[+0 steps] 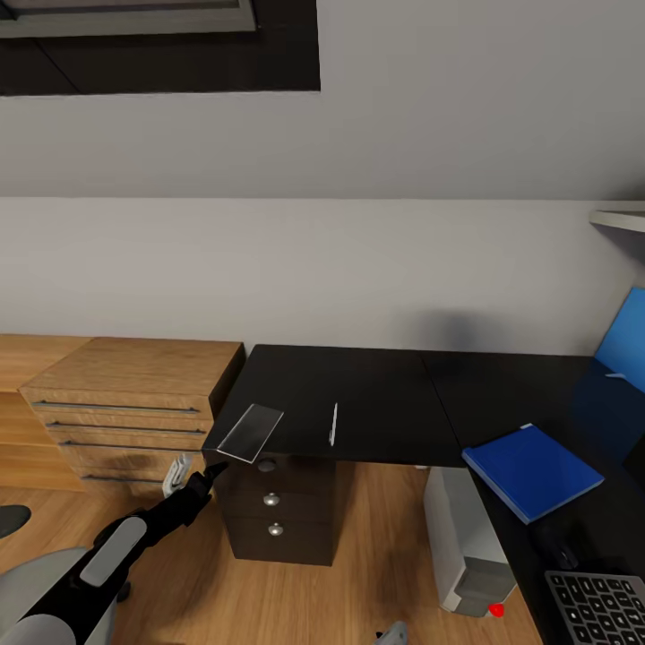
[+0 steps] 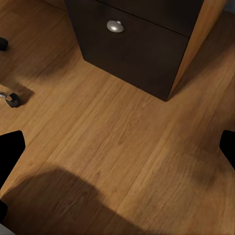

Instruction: In the bedroom, organize the workspace by keeping the computer under the desk, ensuring the monitor is on the desk, placing the keyboard on the desk next to the monitor, placing the mouse on the desk next to the keyboard, moving the folder from the swivel chair onto the desk next to the mouse, stacking the notebook on top of the folder with the pen on top of the notebook, and positioning the swivel chair next to the desk.

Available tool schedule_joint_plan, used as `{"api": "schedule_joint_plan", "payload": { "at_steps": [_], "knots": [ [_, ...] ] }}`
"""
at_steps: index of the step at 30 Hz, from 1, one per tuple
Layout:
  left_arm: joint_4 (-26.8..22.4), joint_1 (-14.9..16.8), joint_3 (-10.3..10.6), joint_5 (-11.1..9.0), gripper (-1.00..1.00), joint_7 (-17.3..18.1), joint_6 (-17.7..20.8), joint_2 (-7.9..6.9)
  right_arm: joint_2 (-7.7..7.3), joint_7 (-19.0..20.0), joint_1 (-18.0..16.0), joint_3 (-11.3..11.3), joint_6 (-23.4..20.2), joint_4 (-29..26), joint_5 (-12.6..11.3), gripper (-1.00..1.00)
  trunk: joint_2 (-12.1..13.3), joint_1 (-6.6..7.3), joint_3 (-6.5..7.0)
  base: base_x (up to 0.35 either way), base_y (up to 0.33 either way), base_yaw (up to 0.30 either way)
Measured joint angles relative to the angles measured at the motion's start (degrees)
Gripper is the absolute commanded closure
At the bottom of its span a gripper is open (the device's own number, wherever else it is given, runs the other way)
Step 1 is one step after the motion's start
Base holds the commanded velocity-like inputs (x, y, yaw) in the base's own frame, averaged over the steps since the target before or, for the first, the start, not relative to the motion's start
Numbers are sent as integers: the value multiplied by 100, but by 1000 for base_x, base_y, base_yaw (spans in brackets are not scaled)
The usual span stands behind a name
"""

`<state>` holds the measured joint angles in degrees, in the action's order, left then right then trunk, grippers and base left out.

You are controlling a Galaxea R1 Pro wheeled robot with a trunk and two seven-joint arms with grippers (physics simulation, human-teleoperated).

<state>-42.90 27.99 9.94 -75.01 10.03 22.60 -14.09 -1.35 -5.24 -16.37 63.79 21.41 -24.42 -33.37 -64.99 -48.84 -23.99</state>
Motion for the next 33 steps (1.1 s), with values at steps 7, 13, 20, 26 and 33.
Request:
{"api": "schedule_joint_plan", "payload": {
  "at_steps": [7, 13, 20, 26, 33],
  "knots": [
    [277, 0, -3, -3, -100, 2, -7, 8, -1, 1, 0, -3, 0, 4, 3, -100, 0, 0, 0, 14, 0, 0],
    [441, 0, -8, -6, -100, 19, -13, 147, -1, 1, 0, -3, 2, 8, 4, -100, 0, 3, 0, 219, 0, 0],
    [486, 0, -13, -5, -100, 210, -17, 211, -1, 1, 0, 3, 0, 8, 6, -100, 0, 0, 0, 73, 0, 0],
    [583, 0, -1, 5, -100, 271, -17, 220, -1, 0, 0, 5, 0, 8, 6, -100, 0, 2, 0, 109, -32, 0],
    [617, 0, -2, 5, -100, 369, -19, 225, 1, 1, 0, 6, 0, 8, 3, -100, 0, 0, 0, 80, -34, 0]
  ]
}}
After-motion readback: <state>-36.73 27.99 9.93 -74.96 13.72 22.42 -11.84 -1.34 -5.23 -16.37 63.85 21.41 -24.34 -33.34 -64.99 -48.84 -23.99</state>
